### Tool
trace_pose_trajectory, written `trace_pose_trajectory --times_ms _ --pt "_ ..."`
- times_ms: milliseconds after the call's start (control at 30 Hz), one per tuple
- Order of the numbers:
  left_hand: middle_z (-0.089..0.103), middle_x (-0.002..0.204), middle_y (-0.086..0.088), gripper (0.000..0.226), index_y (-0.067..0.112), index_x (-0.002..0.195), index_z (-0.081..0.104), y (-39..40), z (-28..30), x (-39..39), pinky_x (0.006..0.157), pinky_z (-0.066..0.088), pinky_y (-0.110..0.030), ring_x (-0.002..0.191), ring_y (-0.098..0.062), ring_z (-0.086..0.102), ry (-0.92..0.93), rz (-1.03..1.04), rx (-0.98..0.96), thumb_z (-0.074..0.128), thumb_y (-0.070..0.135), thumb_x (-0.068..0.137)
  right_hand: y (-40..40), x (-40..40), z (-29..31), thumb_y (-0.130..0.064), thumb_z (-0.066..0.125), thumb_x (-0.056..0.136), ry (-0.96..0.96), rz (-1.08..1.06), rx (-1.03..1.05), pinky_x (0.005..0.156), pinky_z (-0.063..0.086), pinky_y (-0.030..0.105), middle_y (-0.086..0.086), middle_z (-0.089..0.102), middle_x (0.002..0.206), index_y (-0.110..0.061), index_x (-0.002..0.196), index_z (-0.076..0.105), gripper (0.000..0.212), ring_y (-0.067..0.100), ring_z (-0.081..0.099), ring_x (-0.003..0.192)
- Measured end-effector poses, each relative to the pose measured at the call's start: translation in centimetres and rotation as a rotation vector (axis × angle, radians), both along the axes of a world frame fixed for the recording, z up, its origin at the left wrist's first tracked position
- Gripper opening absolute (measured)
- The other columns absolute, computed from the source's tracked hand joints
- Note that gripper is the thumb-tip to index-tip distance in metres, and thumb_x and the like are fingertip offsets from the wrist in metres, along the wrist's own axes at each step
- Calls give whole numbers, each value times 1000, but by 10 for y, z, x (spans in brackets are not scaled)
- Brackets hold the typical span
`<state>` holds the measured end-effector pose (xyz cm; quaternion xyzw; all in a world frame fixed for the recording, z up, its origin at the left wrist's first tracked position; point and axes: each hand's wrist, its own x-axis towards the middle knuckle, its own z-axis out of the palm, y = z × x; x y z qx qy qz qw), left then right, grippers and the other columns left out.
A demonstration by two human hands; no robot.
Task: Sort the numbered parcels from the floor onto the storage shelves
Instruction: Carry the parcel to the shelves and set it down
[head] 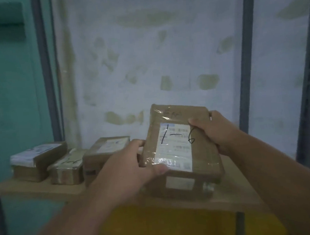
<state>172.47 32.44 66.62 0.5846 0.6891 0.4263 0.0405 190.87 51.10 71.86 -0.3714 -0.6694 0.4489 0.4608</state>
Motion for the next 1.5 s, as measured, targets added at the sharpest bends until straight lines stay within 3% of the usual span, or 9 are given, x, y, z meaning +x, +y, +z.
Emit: trace_pose_trajectory --times_ms 167,333,433,533,633,933,1200,1333,1500 --pt "66 92 25 45 41 107 60 21 5 1 74 55 -28 82 6 61 168 131 -24 73 67 72 18 -11 -4 -26 70 81 -20 94 -39 76 61 48 8 75 102 -17 120 62 40 25 75 83" --pt "64 78 11 49 30 93 63 40 14 -6 58 49 -30 69 -6 60 374 319 -140 63 76 74 31 -25 -12 -15 63 84 -90 97 -72 77 61 49 14 75 95 -7 111 67 28 27 75 79" --pt "63 74 9 50 29 89 61 50 17 -9 51 39 -28 67 -9 59 447 388 -193 59 77 77 31 -28 -19 -10 61 88 -99 68 -64 72 60 34 6 66 95 -11 120 57 32 19 71 77" --pt "65 87 11 53 30 100 64 57 18 -11 59 45 -29 77 -10 59 490 427 -187 56 77 79 31 -26 -28 -11 64 85 -105 52 -53 88 57 38 5 56 115 -14 145 43 63 16 66 92" --pt "65 93 12 53 32 112 62 58 17 -8 65 50 -29 81 -11 58 460 430 -164 57 74 81 28 -20 -33 -14 64 81 -108 31 -6 92 55 41 3 62 114 -18 139 49 61 18 67 96" --pt "60 105 7 46 27 115 54 45 10 4 66 49 -29 89 -15 59 576 507 66 57 64 88 -29 -22 -20 -30 61 91 -417 -94 596 92 29 18 -7 46 144 -25 143 44 55 5 45 124" --pt "54 92 15 26 29 99 63 -60 -40 -65 64 40 -24 81 -8 53 426 357 280 71 47 82 -164 -88 -21 -42 57 93 -345 -36 950 94 24 3 -17 47 133 -28 140 45 51 -10 35 117" --pt "57 92 13 29 26 98 62 -152 -71 -145 60 35 -17 74 -8 55 407 455 309 75 41 76 -255 -171 -36 -42 57 89 -196 50 1072 92 25 1 -10 56 121 -22 130 54 46 0 44 111" --pt "57 93 10 37 23 103 65 -291 -103 -244 69 36 -19 81 -9 56 403 643 149 55 50 80 -366 -303 -65 -36 61 85 24 261 1041 91 38 21 -1 61 112 -15 120 59 41 14 55 107"
